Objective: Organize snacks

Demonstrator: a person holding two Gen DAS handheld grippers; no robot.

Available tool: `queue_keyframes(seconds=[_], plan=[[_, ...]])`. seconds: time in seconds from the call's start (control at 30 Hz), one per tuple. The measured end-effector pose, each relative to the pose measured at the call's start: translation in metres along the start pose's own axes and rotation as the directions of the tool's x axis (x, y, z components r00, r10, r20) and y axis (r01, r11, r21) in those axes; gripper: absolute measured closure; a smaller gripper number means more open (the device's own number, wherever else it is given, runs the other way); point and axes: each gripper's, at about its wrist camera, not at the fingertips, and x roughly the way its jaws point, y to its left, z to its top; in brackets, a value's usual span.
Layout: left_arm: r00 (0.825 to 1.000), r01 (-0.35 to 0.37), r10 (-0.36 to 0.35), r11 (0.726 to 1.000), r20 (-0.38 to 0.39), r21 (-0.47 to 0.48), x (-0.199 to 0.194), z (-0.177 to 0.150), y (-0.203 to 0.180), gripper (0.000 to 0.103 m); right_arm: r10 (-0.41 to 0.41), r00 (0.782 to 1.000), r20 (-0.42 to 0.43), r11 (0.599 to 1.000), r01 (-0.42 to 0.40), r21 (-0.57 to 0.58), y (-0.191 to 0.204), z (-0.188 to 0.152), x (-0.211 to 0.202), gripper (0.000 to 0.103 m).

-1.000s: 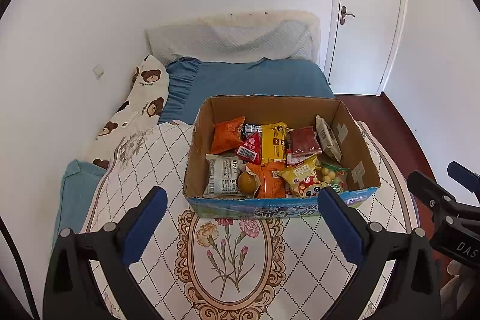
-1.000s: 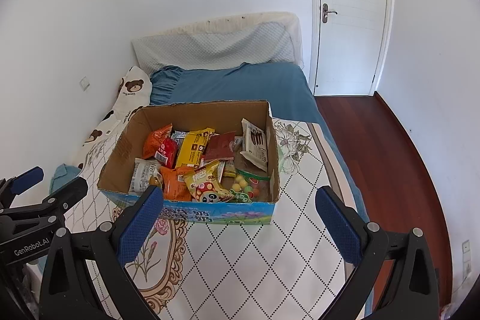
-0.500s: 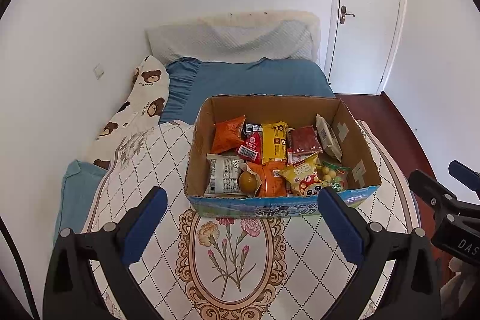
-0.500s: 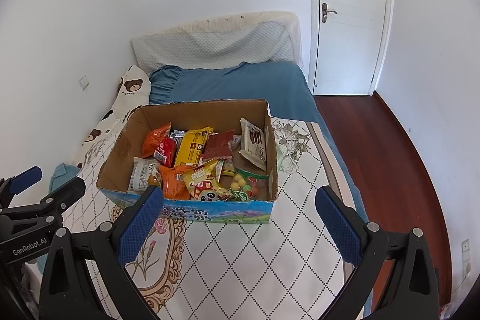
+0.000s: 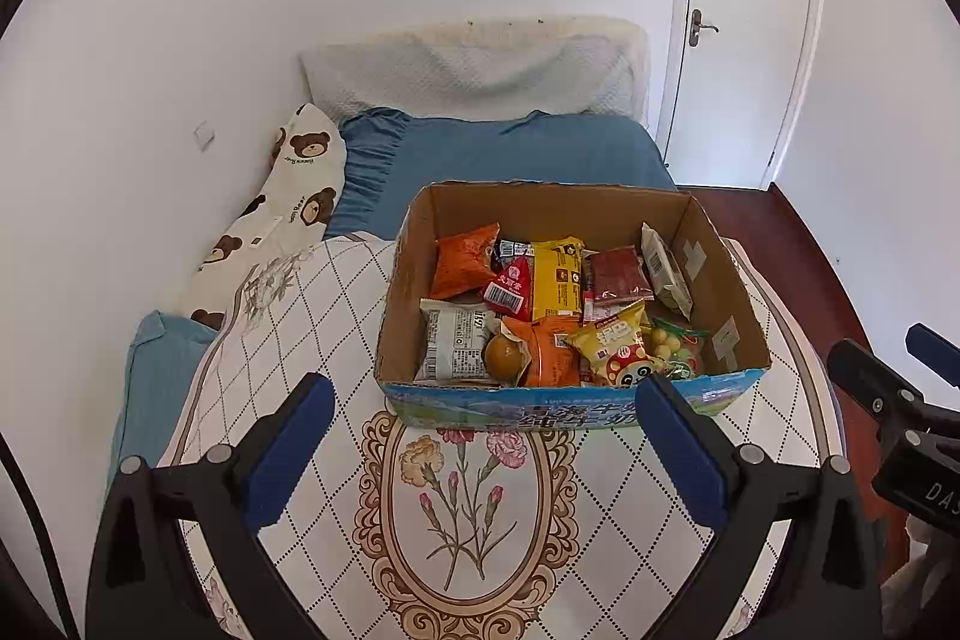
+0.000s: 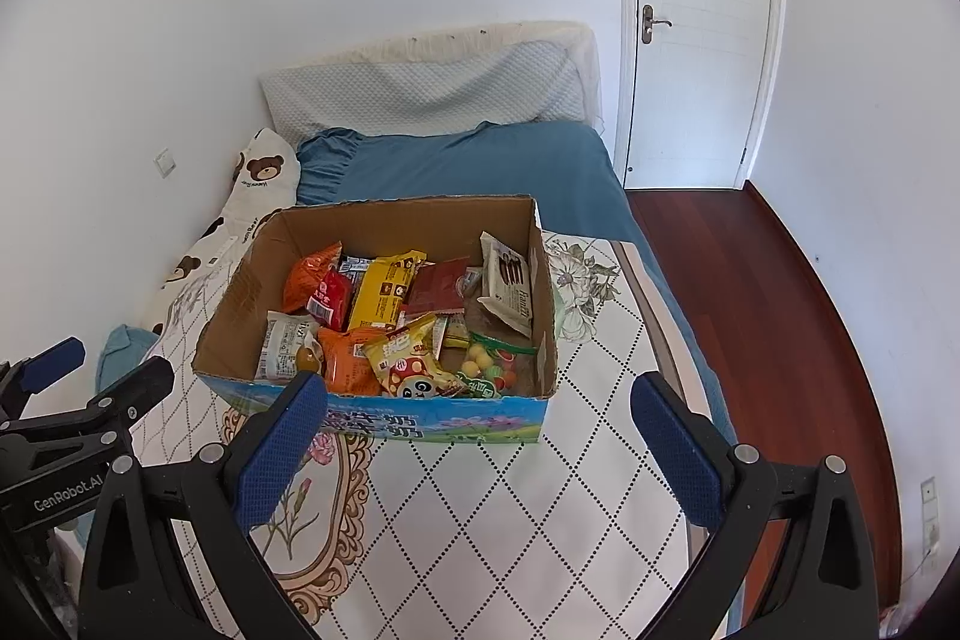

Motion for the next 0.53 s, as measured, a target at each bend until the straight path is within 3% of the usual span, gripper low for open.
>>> queue_keyframes(seconds=[0.53], plan=[[1.0,-0.005,0.004,1.0,0.02,0.024,-0.0054,0.0009,-0.0036,0.0,-0.002,1.0,-0.001,1.0,0.002,0.001,0.0015,-0.001,-0.0011,0.0]])
